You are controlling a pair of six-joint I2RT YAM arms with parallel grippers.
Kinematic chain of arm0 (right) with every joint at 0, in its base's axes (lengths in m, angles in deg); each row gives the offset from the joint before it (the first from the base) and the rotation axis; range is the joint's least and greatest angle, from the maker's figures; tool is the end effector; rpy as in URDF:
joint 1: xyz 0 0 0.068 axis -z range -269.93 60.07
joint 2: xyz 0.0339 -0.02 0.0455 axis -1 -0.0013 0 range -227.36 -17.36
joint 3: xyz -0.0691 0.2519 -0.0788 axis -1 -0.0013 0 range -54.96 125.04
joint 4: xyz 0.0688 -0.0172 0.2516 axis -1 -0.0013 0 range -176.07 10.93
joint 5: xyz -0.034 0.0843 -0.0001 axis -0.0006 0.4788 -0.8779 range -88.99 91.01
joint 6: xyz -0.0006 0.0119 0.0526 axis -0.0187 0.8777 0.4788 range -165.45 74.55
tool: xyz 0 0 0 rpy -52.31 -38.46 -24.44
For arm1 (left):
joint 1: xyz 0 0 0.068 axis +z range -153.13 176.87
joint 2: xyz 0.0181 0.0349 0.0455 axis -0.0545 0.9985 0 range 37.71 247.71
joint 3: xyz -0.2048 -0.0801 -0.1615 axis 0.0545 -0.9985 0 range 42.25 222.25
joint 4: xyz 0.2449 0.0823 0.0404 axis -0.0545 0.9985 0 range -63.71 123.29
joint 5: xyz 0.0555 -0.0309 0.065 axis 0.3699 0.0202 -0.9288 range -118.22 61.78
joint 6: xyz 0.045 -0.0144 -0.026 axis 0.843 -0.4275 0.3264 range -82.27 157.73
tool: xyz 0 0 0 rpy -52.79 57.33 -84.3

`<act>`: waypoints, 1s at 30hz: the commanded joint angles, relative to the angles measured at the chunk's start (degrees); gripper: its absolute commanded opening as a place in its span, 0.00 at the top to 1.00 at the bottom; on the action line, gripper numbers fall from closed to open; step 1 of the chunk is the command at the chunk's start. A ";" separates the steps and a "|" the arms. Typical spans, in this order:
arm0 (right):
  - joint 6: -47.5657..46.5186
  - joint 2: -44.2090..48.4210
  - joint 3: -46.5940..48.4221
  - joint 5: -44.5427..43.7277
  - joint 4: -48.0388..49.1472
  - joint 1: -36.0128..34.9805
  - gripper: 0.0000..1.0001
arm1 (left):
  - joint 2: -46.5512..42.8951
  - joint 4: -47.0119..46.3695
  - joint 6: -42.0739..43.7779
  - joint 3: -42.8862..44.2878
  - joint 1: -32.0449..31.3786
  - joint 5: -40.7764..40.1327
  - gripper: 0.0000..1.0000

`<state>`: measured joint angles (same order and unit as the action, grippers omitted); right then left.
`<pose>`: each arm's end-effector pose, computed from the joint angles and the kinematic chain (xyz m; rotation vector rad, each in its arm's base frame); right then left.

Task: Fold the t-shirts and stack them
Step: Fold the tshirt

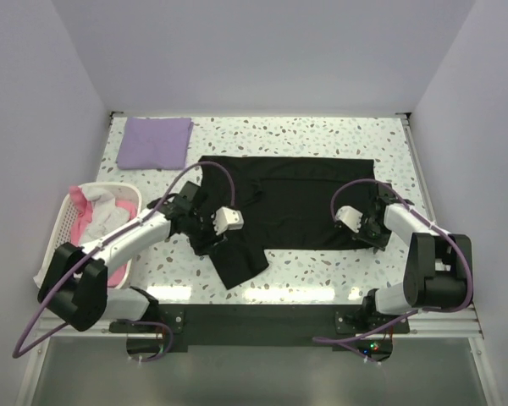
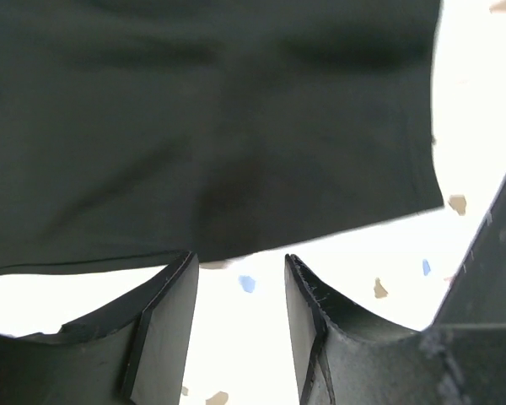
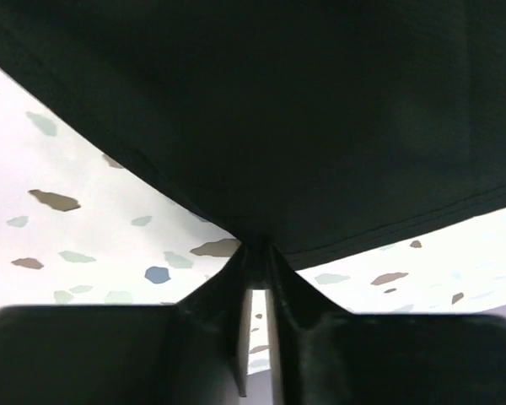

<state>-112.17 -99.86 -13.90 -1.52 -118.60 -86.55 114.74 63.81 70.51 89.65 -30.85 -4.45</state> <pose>0.2256 -0.0148 0.1498 -1.5875 2.5829 -0.1921 0.2099 -0.1266 0.2035 1.4473 2.2556 -0.5391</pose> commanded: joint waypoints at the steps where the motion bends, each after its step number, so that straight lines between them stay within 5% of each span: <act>1: -0.26 -2.05 -1.60 1.56 5.16 0.05 0.88 | -3.29 0.37 6.68 -3.53 -3.82 -2.49 0.50; 5: 0.89 -2.49 -0.11 1.82 4.81 -0.12 1.00 | -1.02 -2.00 8.53 -4.07 -7.43 -6.53 0.52; 20: 0.71 -2.23 2.27 2.09 2.79 -0.12 1.00 | 9.27 -8.95 11.43 -6.87 -13.93 -12.61 0.57; 24: -0.08 -0.92 1.92 1.91 1.48 -0.12 1.00 | 9.36 -6.86 11.70 -8.20 -14.20 -12.17 0.83; 30: -2.80 5.22 -0.89 2.35 -3.36 -0.12 1.00 | 2.08 -0.26 11.61 -9.17 -14.20 -10.86 1.00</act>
<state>-112.51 -99.10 -13.55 -0.99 -118.10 -86.55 118.94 56.72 81.33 82.48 -44.93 -15.53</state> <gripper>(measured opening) 0.012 0.021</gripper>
